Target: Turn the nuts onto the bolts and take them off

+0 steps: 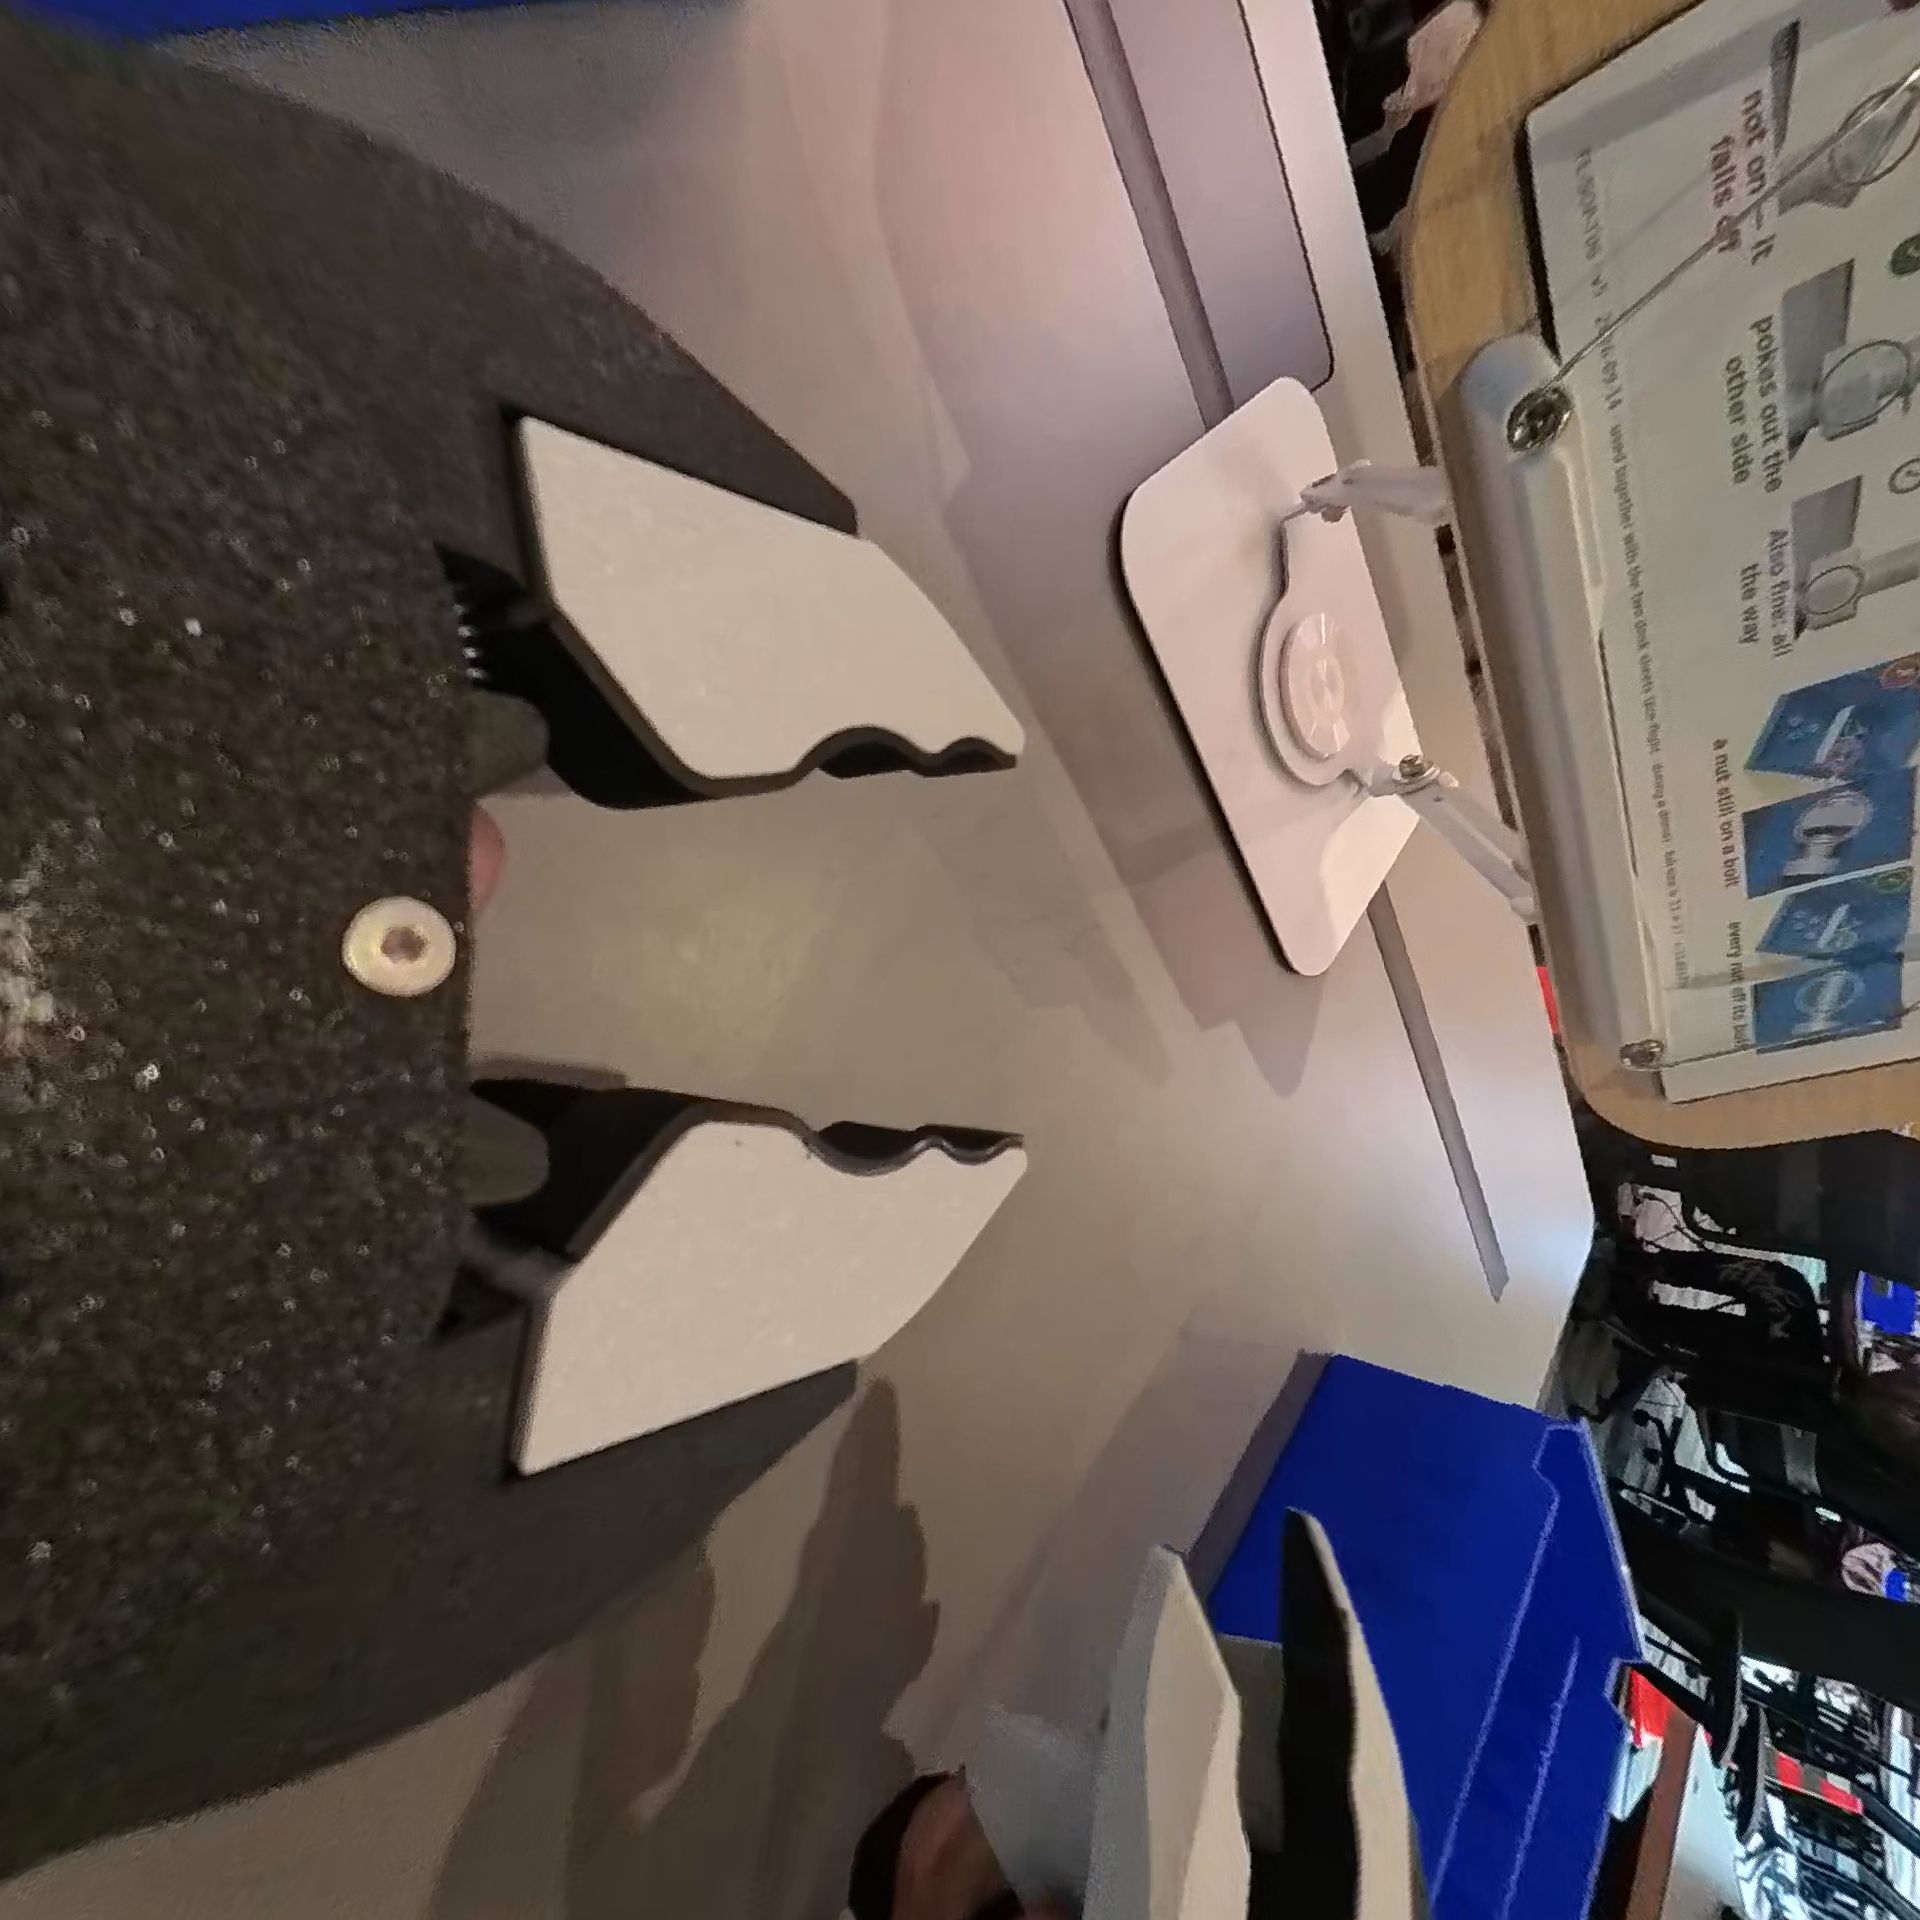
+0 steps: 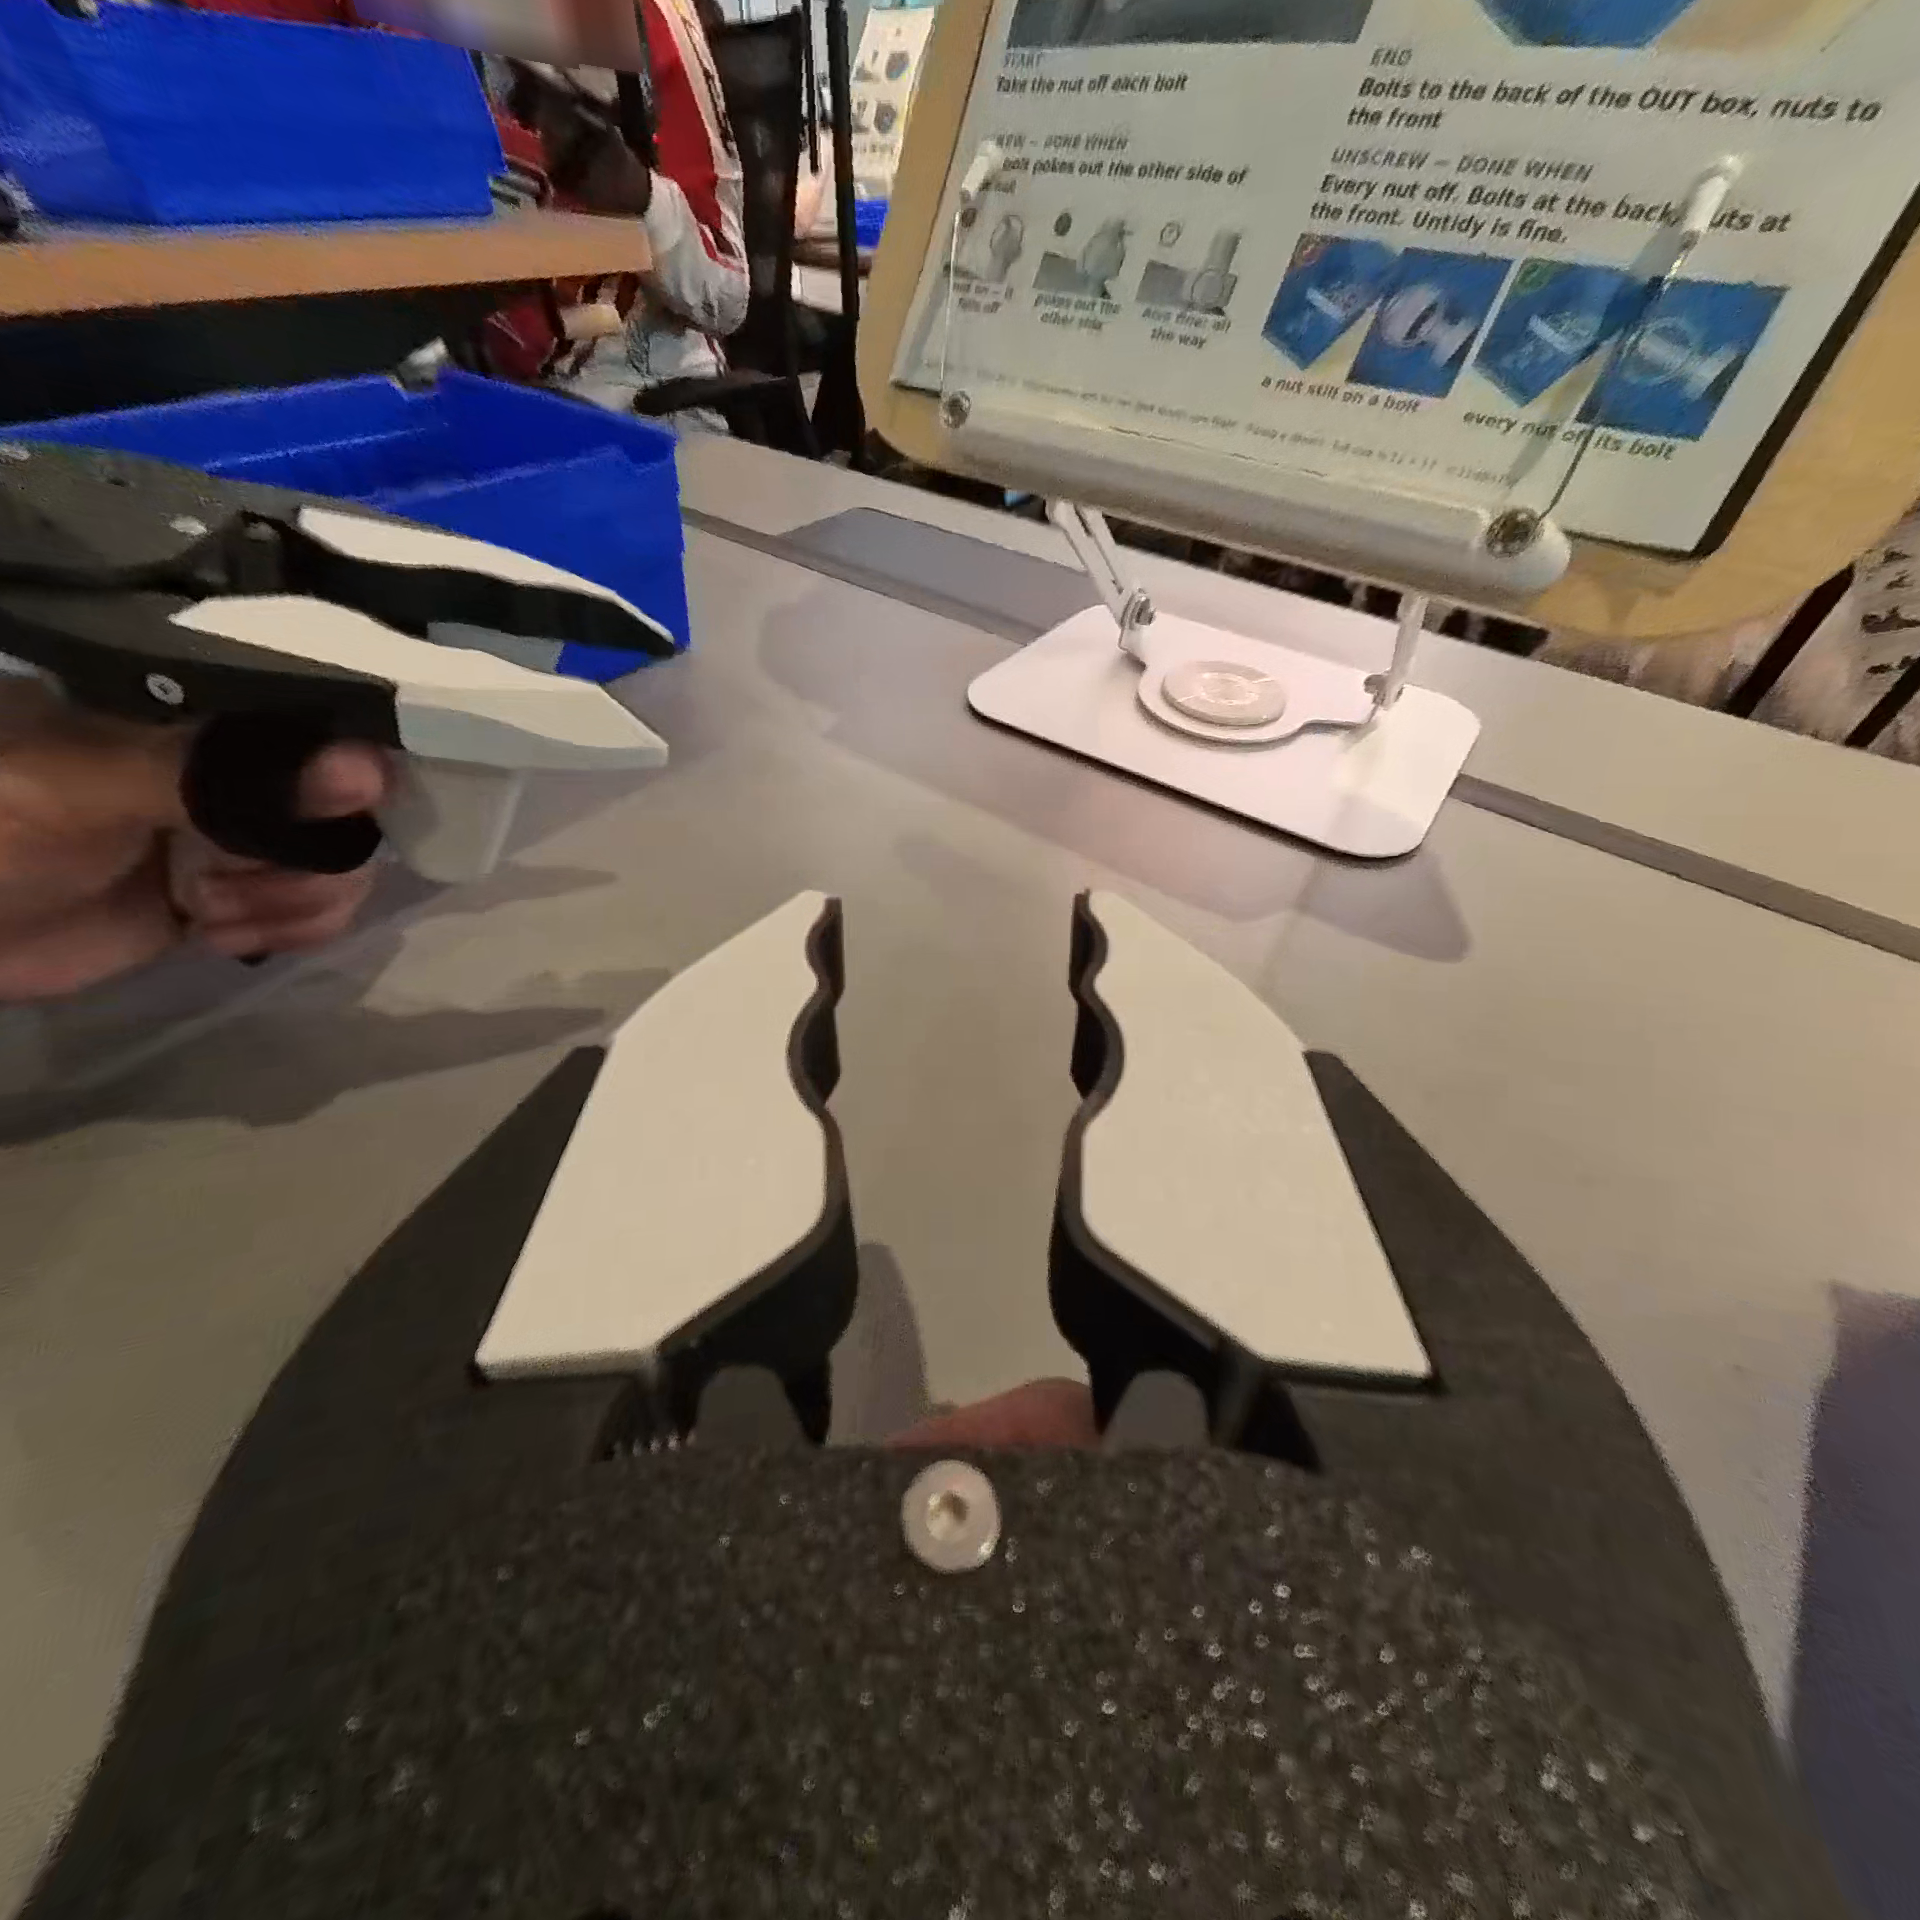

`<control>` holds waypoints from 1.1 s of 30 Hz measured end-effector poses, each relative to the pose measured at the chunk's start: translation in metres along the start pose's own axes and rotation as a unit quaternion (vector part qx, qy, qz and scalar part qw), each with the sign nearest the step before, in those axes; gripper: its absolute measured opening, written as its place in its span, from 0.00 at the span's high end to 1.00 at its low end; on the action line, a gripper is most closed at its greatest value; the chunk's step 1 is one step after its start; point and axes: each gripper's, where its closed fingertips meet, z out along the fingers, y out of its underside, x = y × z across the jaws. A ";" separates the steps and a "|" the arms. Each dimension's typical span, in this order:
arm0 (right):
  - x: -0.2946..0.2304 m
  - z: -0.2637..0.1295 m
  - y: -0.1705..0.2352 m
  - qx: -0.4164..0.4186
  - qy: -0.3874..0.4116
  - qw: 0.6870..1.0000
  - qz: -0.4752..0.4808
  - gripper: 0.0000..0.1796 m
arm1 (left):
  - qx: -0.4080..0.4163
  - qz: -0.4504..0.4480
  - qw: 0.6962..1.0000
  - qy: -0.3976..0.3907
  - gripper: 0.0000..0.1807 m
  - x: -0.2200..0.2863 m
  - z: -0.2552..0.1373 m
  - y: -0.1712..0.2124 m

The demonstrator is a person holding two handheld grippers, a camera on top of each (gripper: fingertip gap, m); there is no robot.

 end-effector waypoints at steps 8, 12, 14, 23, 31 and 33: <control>0.007 0.001 0.005 -0.013 0.001 1.000 -0.005 0.78 | -0.002 -0.054 0.992 0.116 0.66 0.034 -0.075 -0.046; 0.007 0.001 0.004 -0.012 -0.015 1.000 0.025 0.80 | -0.085 0.050 0.994 0.054 0.66 -0.021 -0.162 -0.064; 0.008 0.001 0.004 -0.012 -0.016 0.999 0.025 0.81 | -0.183 0.088 0.979 0.023 0.69 -0.062 -0.188 -0.044; 0.005 0.003 0.010 -0.025 -0.018 1.000 -0.002 0.82 | -0.552 0.209 0.807 0.019 0.68 -0.186 -0.215 0.121; 0.005 0.003 0.012 -0.029 -0.021 0.999 -0.008 0.82 | -0.574 0.219 0.787 0.062 0.74 -0.186 -0.203 0.142; 0.003 0.004 0.012 -0.030 -0.027 0.999 -0.002 0.82 | -0.562 0.213 0.795 0.075 0.75 -0.182 -0.201 0.143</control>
